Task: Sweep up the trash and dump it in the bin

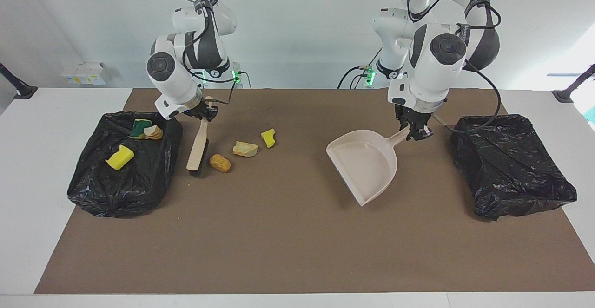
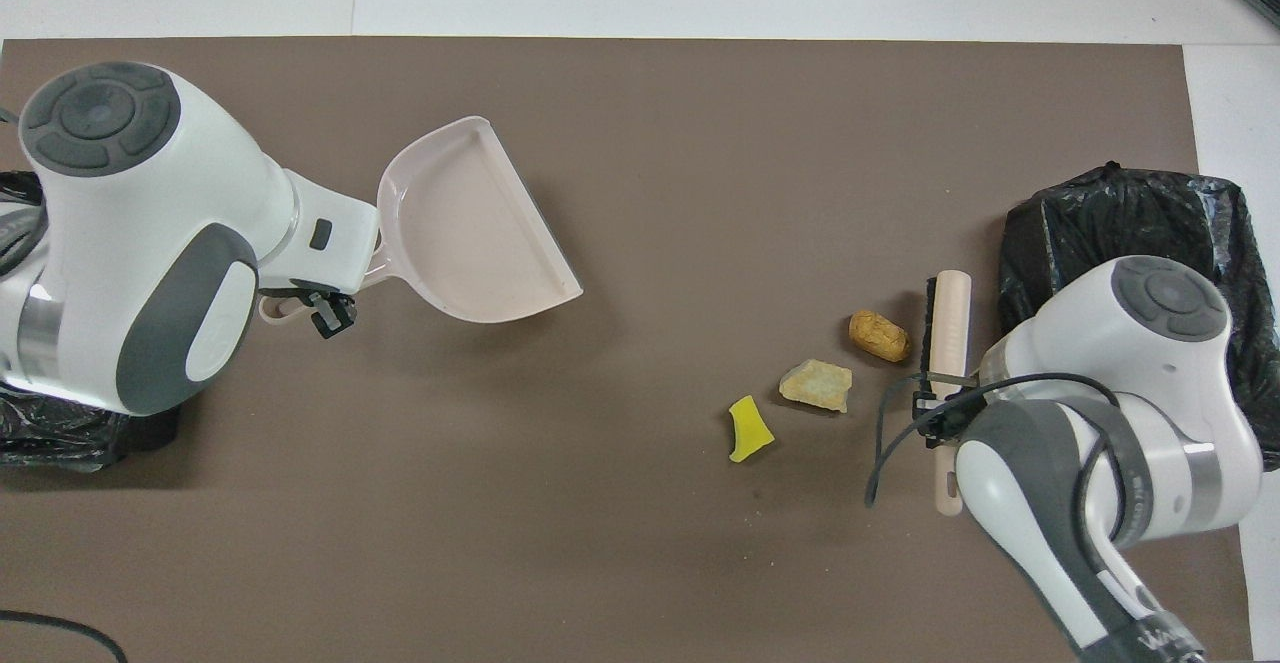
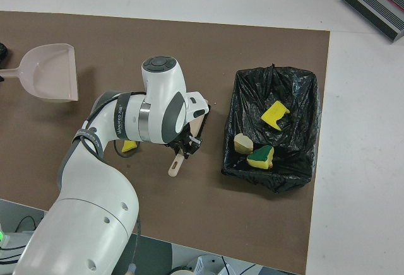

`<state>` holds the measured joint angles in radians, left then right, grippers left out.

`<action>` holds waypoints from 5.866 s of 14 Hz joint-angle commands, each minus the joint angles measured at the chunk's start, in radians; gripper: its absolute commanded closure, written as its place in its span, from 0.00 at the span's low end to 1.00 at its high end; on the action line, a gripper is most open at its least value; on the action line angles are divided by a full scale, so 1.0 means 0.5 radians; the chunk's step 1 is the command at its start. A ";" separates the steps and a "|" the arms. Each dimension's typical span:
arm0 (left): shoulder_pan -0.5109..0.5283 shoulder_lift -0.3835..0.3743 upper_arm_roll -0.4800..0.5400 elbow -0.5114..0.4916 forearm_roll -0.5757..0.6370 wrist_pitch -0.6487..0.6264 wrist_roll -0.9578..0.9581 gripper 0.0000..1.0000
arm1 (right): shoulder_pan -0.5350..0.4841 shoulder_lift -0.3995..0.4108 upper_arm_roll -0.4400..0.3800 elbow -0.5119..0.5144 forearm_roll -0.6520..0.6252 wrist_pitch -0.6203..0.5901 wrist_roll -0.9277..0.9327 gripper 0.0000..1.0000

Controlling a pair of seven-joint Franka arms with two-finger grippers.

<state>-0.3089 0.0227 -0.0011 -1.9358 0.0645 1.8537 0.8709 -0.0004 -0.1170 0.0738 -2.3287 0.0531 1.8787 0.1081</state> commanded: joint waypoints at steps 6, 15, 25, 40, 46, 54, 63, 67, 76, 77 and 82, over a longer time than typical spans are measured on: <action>-0.177 -0.269 -0.007 -0.638 0.027 0.425 -0.030 1.00 | 0.105 -0.051 0.036 -0.260 0.026 0.265 -0.195 1.00; -0.327 -0.232 -0.013 -0.736 0.024 0.548 -0.343 1.00 | 0.485 0.022 0.036 -0.242 0.295 0.430 0.580 1.00; -0.438 -0.239 -0.010 -0.813 0.009 0.560 -0.441 1.00 | 0.970 0.338 0.039 0.104 0.449 0.489 1.017 1.00; -0.419 -0.226 -0.007 -0.819 0.003 0.713 -0.496 1.00 | 1.069 0.336 0.024 0.506 0.671 0.035 0.845 1.00; -0.385 -0.223 -0.007 -0.835 -0.070 0.744 -0.545 1.00 | 0.845 0.323 0.027 0.507 0.103 -0.125 0.812 1.00; -0.385 -0.226 -0.007 -0.835 -0.148 0.692 -0.542 1.00 | 0.507 0.415 0.033 0.454 -0.155 0.074 0.251 1.00; -0.364 -0.229 -0.007 -0.835 -0.148 0.674 -0.542 1.00 | 1.089 0.523 0.052 0.427 0.071 0.304 0.088 1.00; -0.361 -0.226 -0.004 -0.835 -0.148 0.674 -0.545 1.00 | 1.072 0.519 0.049 0.433 0.188 0.302 -0.384 1.00; -0.214 -0.235 -0.001 -0.721 -0.148 0.664 -1.042 1.00 | 0.854 0.296 0.033 0.574 0.182 -0.238 -0.132 1.00; -0.162 -0.257 -0.001 -0.673 -0.148 0.625 -1.076 1.00 | 0.872 0.277 0.039 0.556 0.197 -0.223 0.058 1.00; 0.117 -0.331 0.005 -0.381 -0.154 0.257 -1.058 1.00 | 1.068 0.289 0.058 0.482 0.403 -0.119 0.679 1.00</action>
<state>-0.2976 -0.1253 0.0098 -2.1863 -0.0004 2.0603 0.3460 0.5017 0.0359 0.0990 -2.0576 0.2026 1.7814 0.3634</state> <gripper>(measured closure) 0.687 0.731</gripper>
